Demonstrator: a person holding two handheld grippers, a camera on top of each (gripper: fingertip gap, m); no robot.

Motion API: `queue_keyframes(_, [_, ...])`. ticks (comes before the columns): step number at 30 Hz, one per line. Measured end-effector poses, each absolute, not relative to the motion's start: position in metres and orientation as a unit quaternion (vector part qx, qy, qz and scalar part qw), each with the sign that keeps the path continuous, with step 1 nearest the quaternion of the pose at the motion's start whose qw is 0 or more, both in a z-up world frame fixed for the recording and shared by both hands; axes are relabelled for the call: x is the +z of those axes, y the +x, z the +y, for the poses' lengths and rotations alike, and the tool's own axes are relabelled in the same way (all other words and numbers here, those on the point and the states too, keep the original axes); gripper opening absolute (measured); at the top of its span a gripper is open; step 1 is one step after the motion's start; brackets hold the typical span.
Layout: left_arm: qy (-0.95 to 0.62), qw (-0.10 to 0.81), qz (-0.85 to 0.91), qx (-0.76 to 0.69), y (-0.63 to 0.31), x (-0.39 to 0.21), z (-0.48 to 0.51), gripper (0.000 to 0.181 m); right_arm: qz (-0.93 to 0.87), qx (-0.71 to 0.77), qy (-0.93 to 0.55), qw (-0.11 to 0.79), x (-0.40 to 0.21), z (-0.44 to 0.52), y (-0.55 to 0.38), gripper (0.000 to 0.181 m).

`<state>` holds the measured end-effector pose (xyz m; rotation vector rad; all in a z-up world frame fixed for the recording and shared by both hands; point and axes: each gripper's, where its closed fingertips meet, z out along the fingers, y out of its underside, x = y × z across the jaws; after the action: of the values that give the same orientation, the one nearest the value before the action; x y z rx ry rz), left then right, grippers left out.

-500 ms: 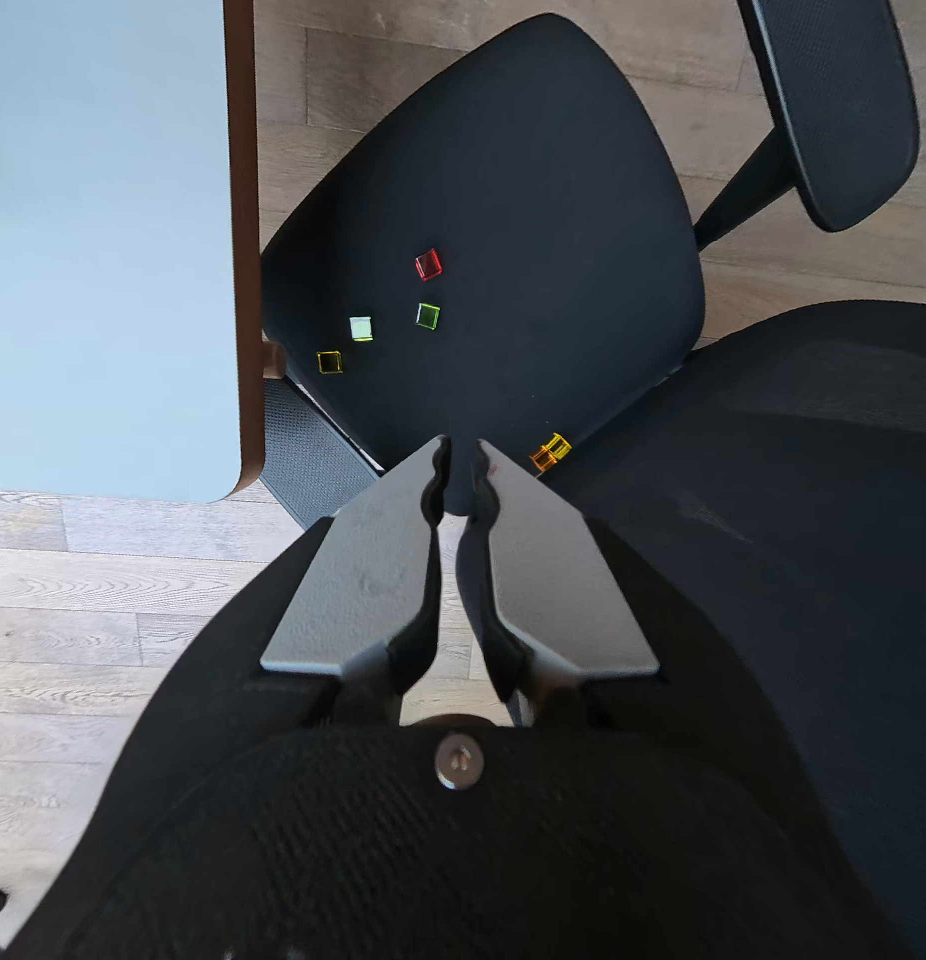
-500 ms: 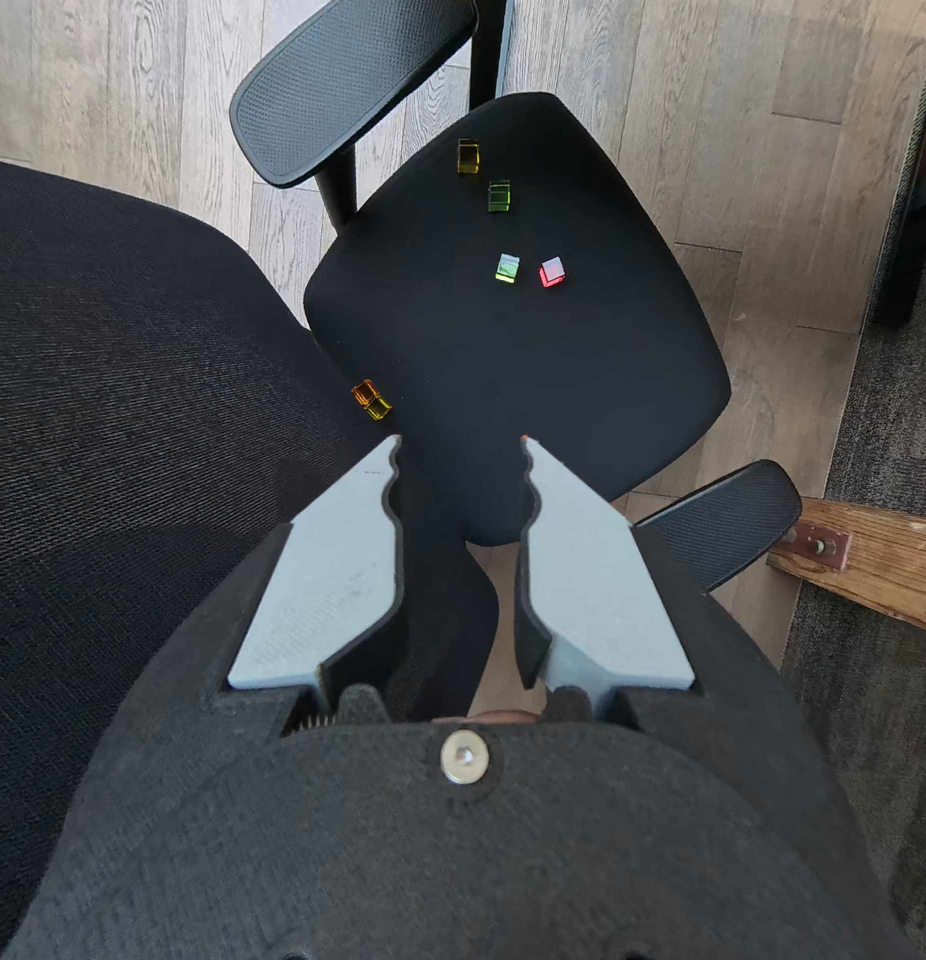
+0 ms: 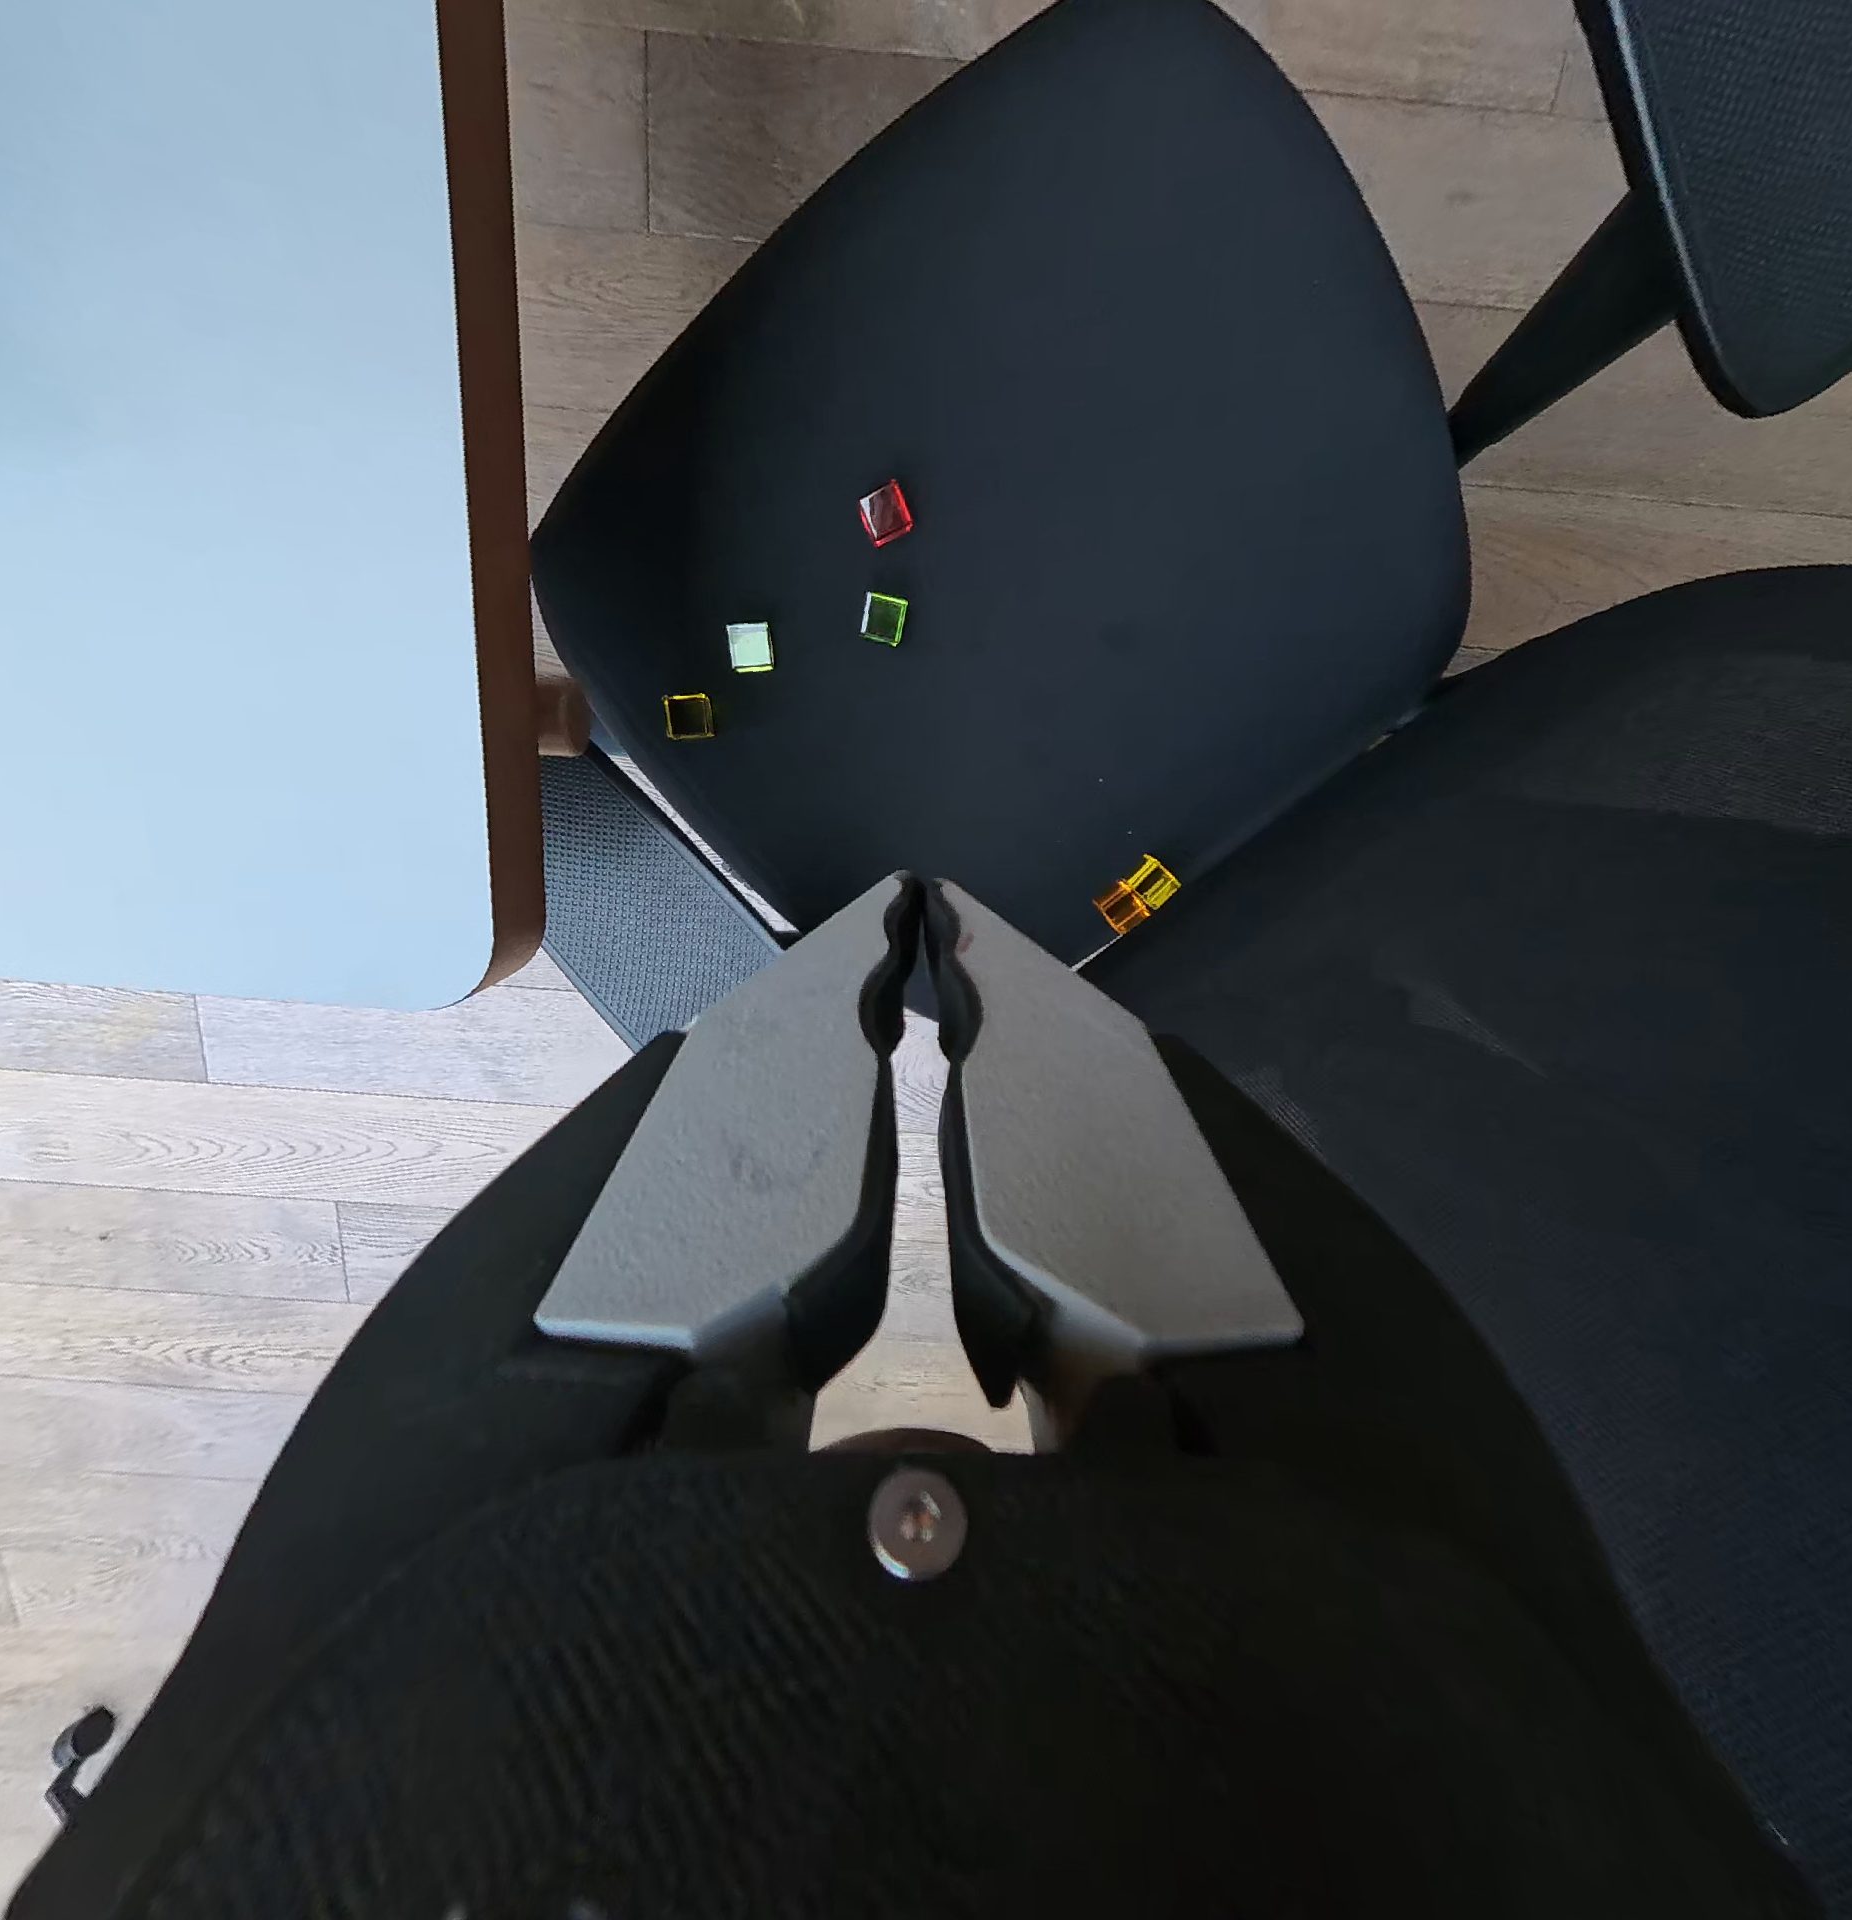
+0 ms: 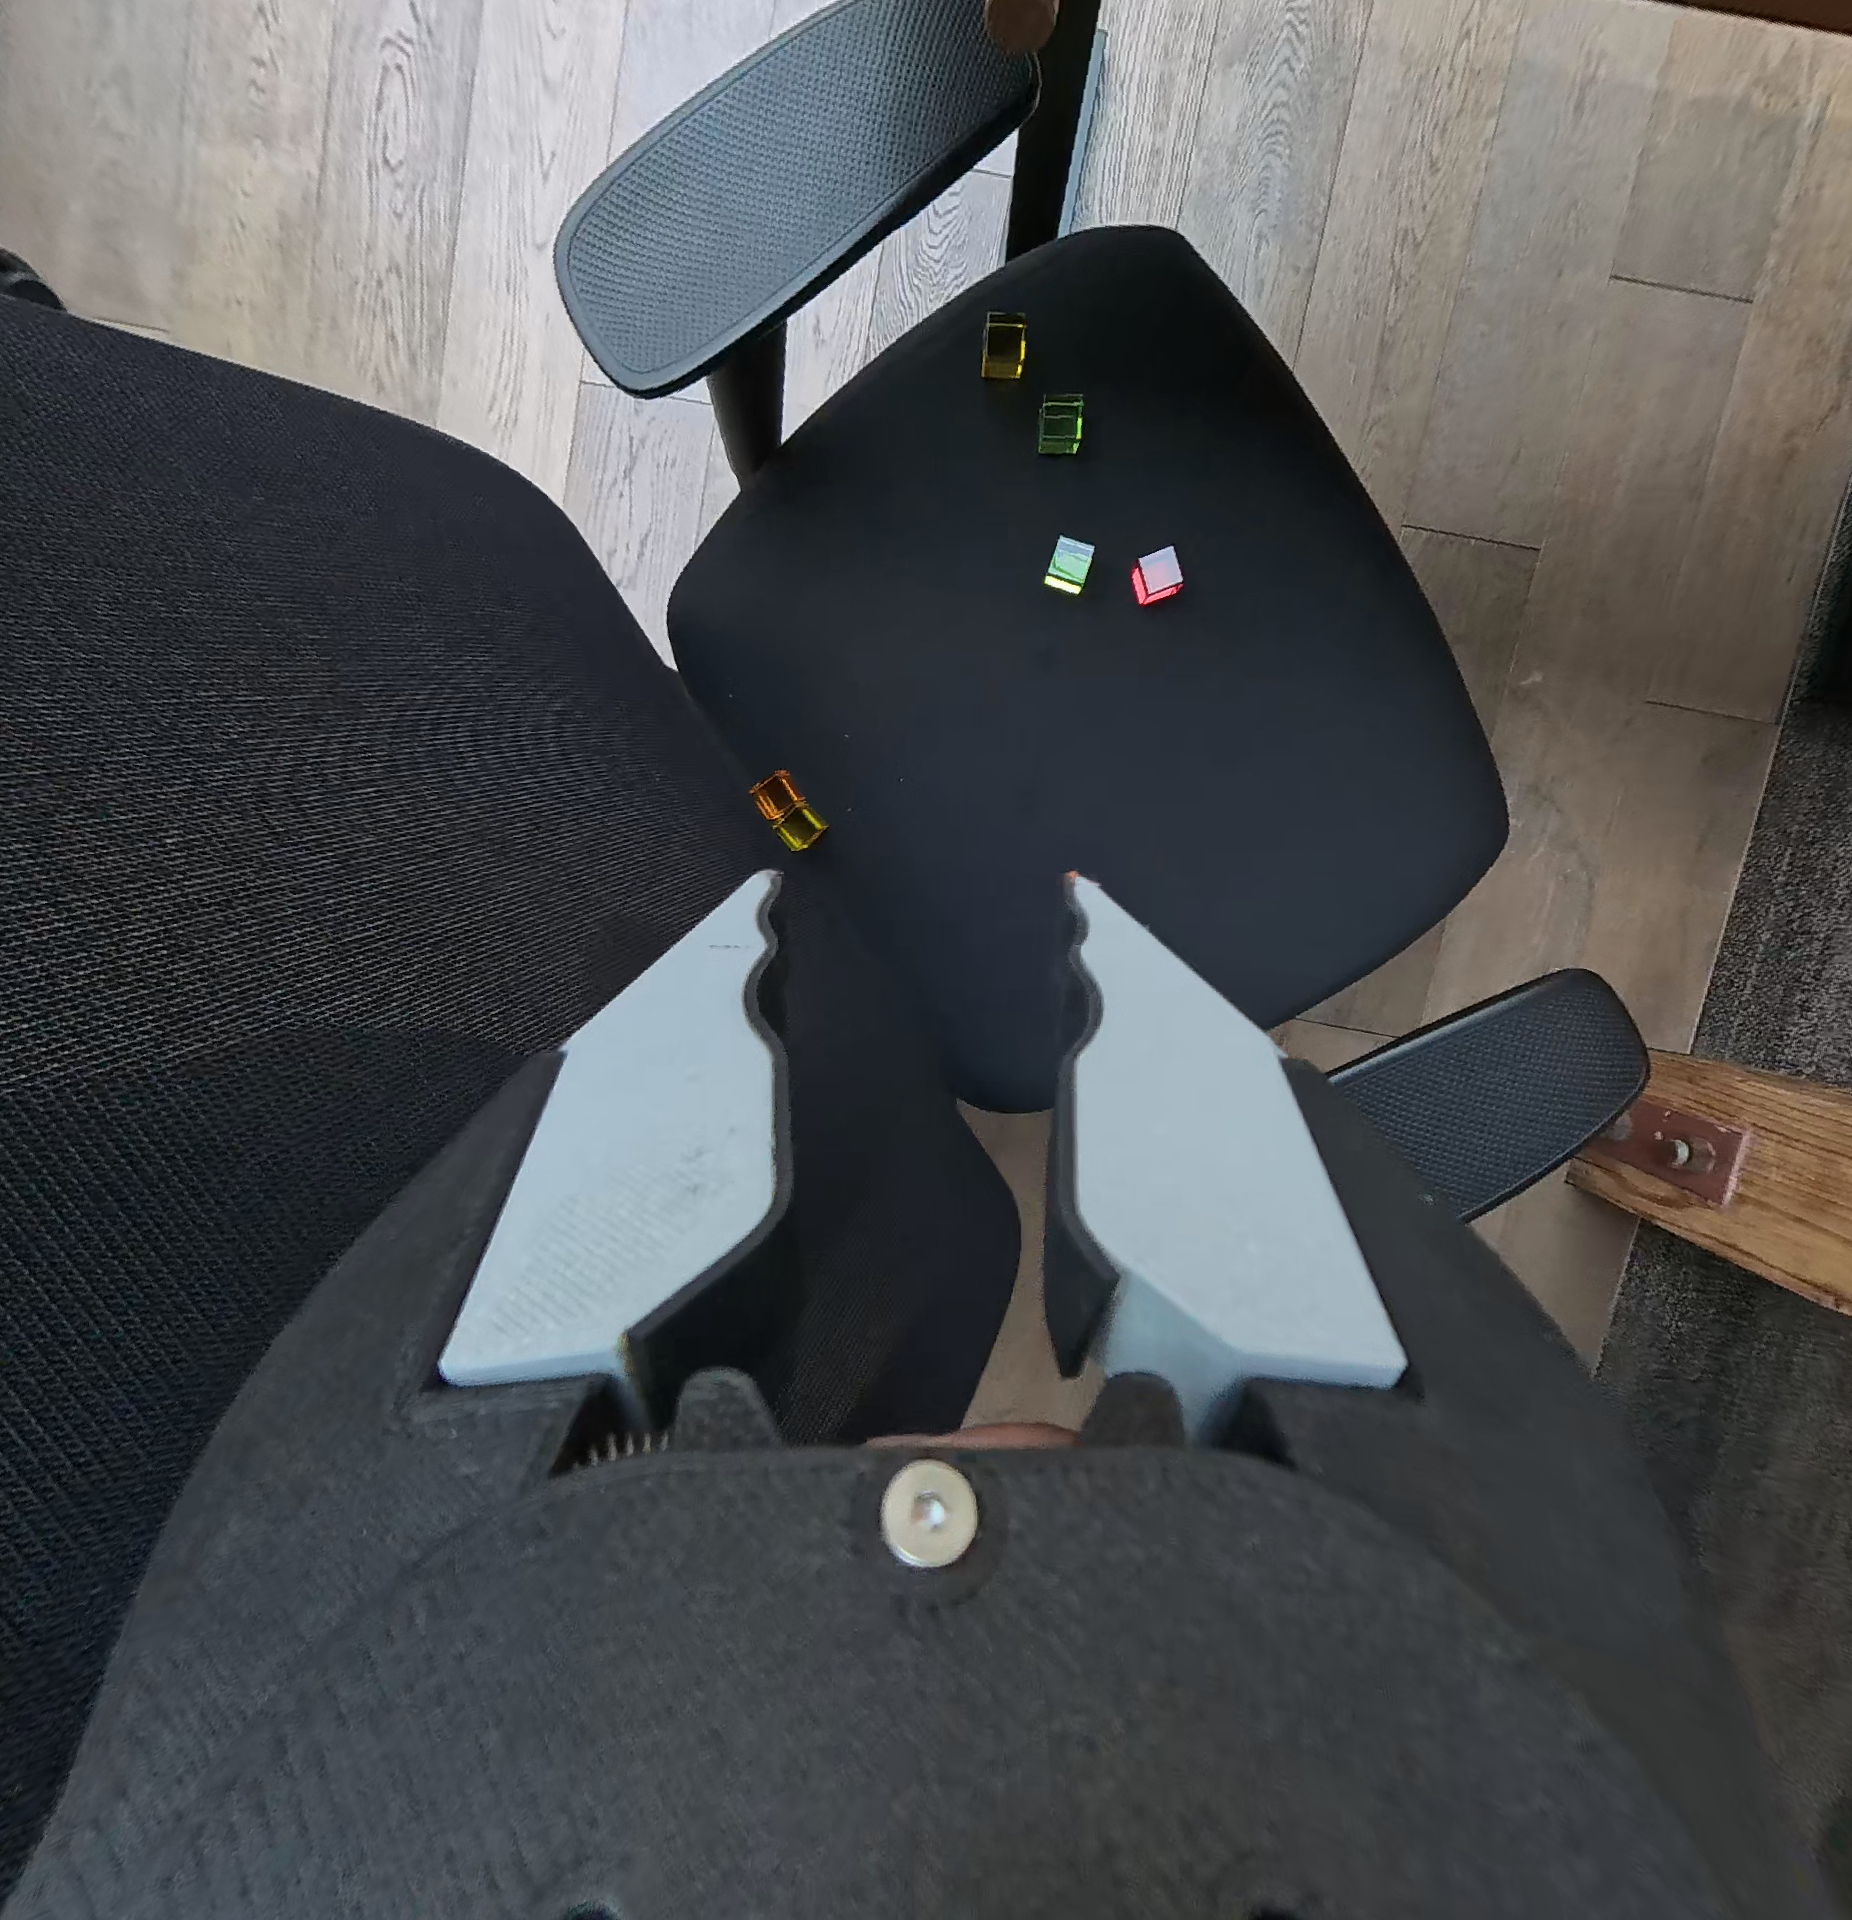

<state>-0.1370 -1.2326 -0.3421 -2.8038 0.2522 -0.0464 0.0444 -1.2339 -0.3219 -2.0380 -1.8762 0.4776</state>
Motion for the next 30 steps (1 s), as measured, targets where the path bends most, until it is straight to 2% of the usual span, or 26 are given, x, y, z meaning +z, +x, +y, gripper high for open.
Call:
queue_keyframes(9, [-0.982, 0.165, 0.087, -0.019, -0.137, -0.343, -1.232, 0.0, -0.663, 0.176, -0.711, 0.154, -0.322, -1.24, 0.044, 0.038])
queue_keyframes(30, [-0.986, 0.155, 0.067, -0.02, -0.149, -0.349, -1.236, 0.0, -0.684, 0.168, -0.697, 0.133, -0.336, -1.253, 0.044, 0.037])
